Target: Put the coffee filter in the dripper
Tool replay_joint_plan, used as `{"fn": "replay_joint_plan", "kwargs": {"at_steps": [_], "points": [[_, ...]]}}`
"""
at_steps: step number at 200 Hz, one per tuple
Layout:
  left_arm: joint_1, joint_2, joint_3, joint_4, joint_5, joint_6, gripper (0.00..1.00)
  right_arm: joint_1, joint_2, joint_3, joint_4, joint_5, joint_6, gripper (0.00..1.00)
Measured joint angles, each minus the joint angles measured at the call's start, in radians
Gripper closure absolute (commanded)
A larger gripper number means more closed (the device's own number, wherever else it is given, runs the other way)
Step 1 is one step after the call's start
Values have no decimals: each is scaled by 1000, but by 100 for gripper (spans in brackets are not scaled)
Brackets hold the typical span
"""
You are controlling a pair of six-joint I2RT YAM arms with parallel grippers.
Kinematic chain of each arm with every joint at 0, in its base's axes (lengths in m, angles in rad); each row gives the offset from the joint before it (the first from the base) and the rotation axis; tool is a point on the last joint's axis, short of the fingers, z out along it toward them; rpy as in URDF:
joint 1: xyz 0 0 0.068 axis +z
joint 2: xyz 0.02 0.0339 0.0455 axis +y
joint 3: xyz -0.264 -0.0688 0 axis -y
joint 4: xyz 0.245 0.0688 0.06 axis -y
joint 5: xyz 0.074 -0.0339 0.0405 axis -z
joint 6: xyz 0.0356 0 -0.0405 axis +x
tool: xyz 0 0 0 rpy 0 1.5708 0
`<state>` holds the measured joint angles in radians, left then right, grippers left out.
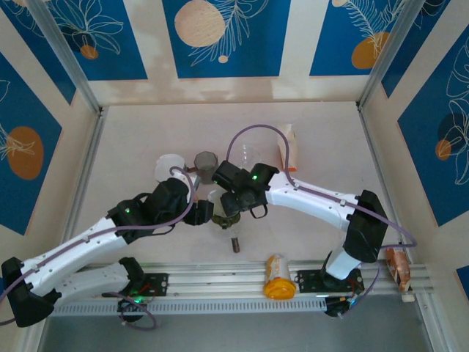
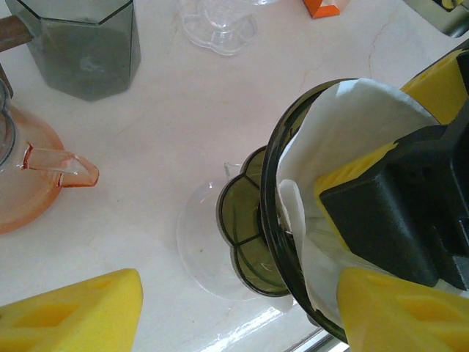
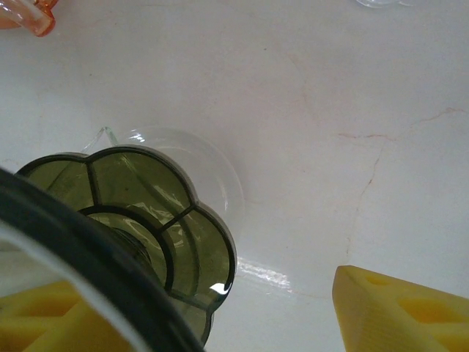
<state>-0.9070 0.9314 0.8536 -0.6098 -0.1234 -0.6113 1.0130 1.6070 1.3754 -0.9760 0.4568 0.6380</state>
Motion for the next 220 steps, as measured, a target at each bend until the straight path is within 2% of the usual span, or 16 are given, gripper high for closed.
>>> {"fn": "replay_joint_plan", "kwargs": {"at_steps": [62,115,168,220], "points": [[0,7,0,0,0,0,30,5,-14,-2,2,13,1,28],[0,7,0,0,0,0,29,18,-170,3,-10,64,32,28],[1,-11,5,5,1,1,15,19,-348,-66,3,114,99,29],[2,-68,35,20,4,0,7,6,-418,-136,1,142,159,29]]}}
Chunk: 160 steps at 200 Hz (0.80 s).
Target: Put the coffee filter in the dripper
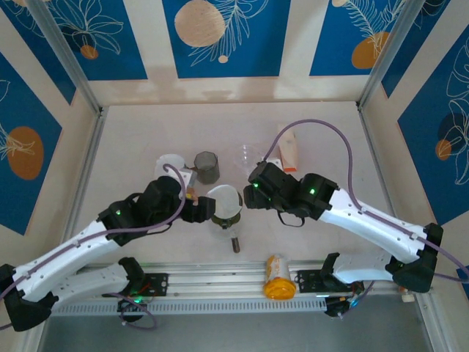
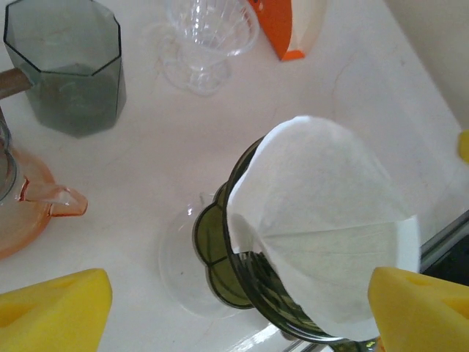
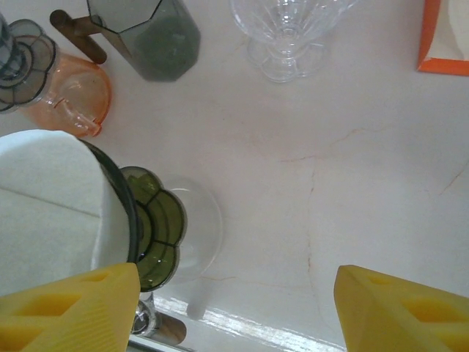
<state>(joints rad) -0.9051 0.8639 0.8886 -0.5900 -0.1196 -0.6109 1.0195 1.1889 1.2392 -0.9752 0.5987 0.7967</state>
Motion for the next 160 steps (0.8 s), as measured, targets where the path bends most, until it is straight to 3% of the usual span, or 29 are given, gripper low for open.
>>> {"fn": "replay_joint_plan", "kwargs": {"at_steps": [26,63,123,160], "points": [[0,-57,2,-1,-15,1,0,-8,-32,-31,3,11,20,29],[0,-195,-46,4,-68,-17,0,-52,-84,-98,23,26,44,29],[0,-339,-191,-48,-91,-81,1,-250,-101,-190,92,-58,47,29],[0,-343,-226,-88,-88,-108,6,-355,-11,-192,150,-141,19,32]]}}
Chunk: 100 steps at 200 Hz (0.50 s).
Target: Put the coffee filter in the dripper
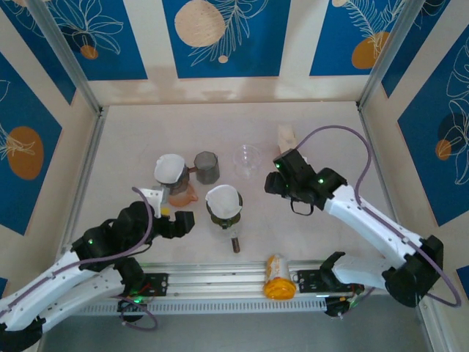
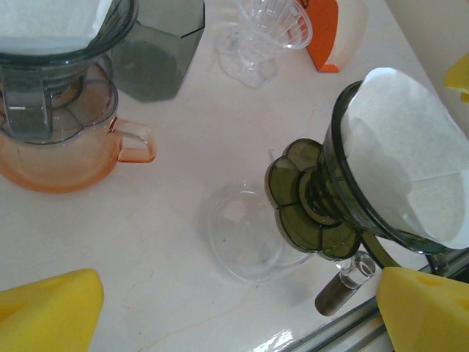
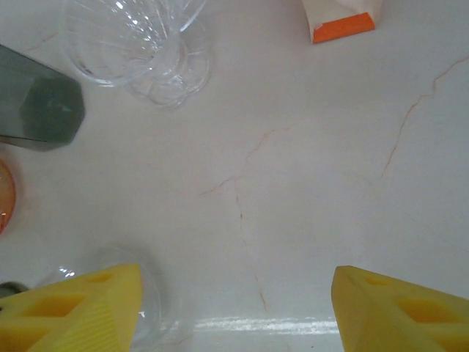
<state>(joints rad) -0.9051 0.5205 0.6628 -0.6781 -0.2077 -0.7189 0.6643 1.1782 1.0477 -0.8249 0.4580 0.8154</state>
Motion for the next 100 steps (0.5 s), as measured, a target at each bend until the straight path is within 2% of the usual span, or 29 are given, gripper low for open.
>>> {"fn": "replay_joint_plan", "kwargs": {"at_steps": [34,100], "points": [[0,0,-45,3,16,-24,14,-39,101,1,51,-53,-20,34],[0,30,-139,29,64,-37,17,-105,262,60,185,-153,-21,40]]}}
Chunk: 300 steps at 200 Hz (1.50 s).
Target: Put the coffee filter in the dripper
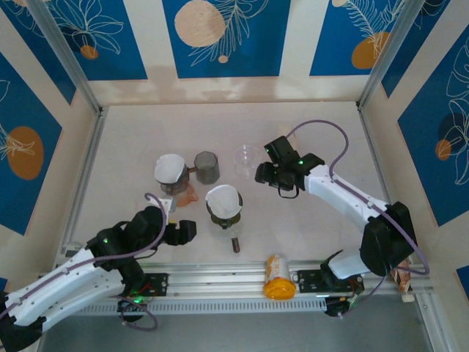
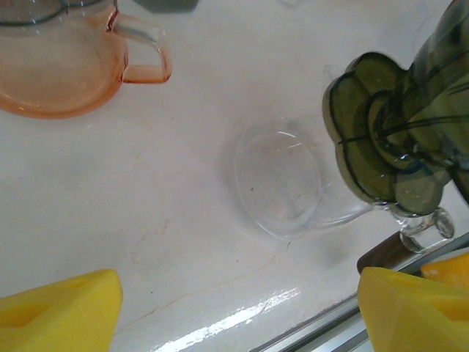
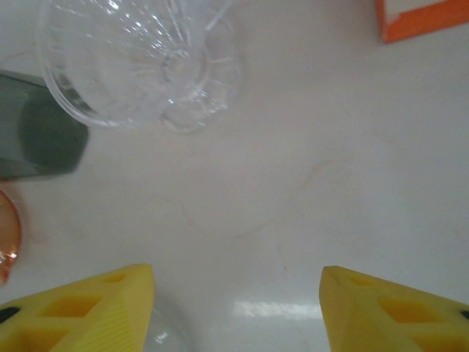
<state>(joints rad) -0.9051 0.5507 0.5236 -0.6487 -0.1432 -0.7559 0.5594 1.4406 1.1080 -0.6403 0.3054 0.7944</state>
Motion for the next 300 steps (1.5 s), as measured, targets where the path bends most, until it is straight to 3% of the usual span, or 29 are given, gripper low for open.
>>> {"fn": "replay_joint_plan", "kwargs": {"at_steps": [20,41,90,163,300], "points": [[0,-2,-28,17,13,-11,21,-19,69,39,42,-9,29,42],[0,-6,-60,39,26,-32,31,-33,139,85,71,-19,58,43],[0,128,-133,164,81,-43,36,-40,159,95,97,-23,98,44],[0,344,-158,399,125,-46,50,-80,10,9,68,-26,96,44],[0,535,-151,580,171,-49,57,-95,-289,-92,-41,-18,94,44]]}}
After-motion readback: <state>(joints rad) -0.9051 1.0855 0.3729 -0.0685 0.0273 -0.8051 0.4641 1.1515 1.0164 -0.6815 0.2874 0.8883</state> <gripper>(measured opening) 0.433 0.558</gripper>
